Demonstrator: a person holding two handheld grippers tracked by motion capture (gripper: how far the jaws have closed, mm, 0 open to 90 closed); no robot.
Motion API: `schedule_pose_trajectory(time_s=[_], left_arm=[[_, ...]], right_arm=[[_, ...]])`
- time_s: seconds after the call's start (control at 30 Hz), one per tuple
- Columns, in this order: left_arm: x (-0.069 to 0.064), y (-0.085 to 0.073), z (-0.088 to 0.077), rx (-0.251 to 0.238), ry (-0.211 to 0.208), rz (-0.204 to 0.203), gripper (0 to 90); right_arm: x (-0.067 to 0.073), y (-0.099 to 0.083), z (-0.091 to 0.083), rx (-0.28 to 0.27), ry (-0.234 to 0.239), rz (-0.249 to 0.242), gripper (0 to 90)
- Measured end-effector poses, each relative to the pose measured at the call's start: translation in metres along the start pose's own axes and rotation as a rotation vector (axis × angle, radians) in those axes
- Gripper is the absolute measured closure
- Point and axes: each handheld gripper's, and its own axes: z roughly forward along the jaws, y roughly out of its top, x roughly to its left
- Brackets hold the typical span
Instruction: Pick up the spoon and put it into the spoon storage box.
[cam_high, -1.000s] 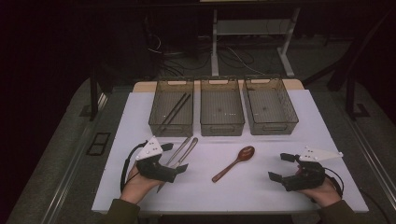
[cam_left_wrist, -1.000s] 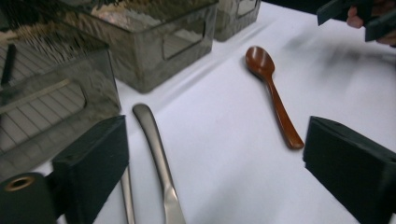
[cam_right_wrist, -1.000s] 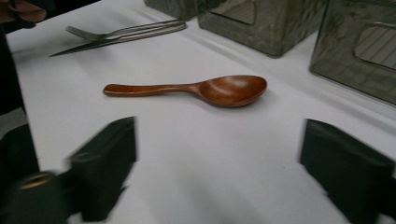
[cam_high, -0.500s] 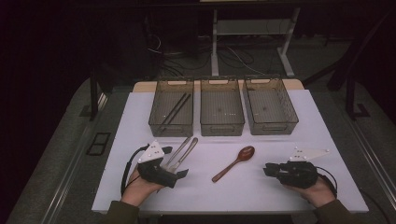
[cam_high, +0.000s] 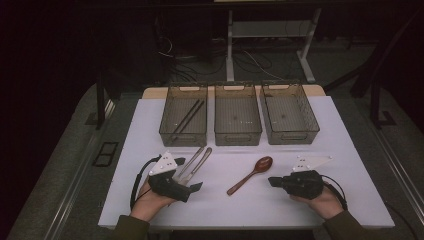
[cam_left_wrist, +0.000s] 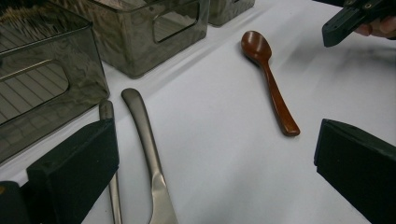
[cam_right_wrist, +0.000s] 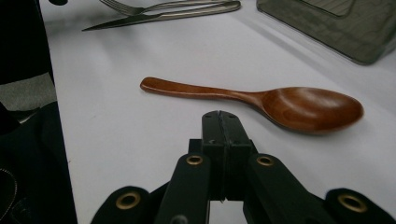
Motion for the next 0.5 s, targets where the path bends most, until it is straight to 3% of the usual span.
schedule_pose_trajectory(time_s=[0.5], left_arm=[[0.001, 0.000, 0.000, -0.004, -0.001, -0.002, 0.0]], right_arm=[[0.008, 0.015, 0.032, 0.021, 0.062, -0.042, 88.6]])
